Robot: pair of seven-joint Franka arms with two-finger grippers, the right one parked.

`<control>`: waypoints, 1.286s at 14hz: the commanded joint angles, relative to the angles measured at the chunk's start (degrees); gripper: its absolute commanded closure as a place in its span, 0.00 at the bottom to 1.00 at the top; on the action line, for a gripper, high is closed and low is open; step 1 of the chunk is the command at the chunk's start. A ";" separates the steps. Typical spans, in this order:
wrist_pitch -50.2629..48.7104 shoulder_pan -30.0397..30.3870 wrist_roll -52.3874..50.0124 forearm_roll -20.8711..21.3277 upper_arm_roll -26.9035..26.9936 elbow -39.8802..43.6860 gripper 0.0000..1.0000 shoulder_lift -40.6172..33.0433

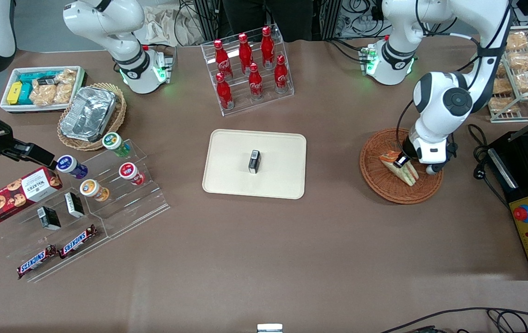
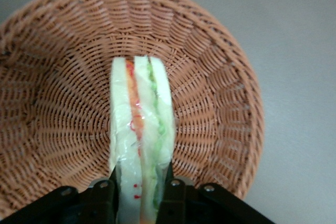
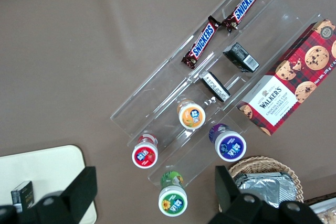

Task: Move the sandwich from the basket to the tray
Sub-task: 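Lower the open left gripper around the sandwich and close on it, then lift the sandwich out of the basket with the left gripper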

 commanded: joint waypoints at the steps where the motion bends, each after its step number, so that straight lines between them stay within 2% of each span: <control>1: -13.00 -0.47 1.00 1.03 -0.13 7.25 1.00 -3.75; 4: -27.06 -0.38 3.00 1.29 -1.80 18.93 1.00 -4.19; 6: -36.30 -0.21 10.28 1.12 -1.80 27.11 1.00 -4.28; 8: -40.81 -0.03 14.87 0.59 -1.80 32.31 1.00 -4.19; 11: -41.79 -0.47 22.42 0.33 -2.15 34.01 1.00 -5.59; 18: -41.71 -0.47 24.38 1.03 -14.62 33.74 1.00 -4.64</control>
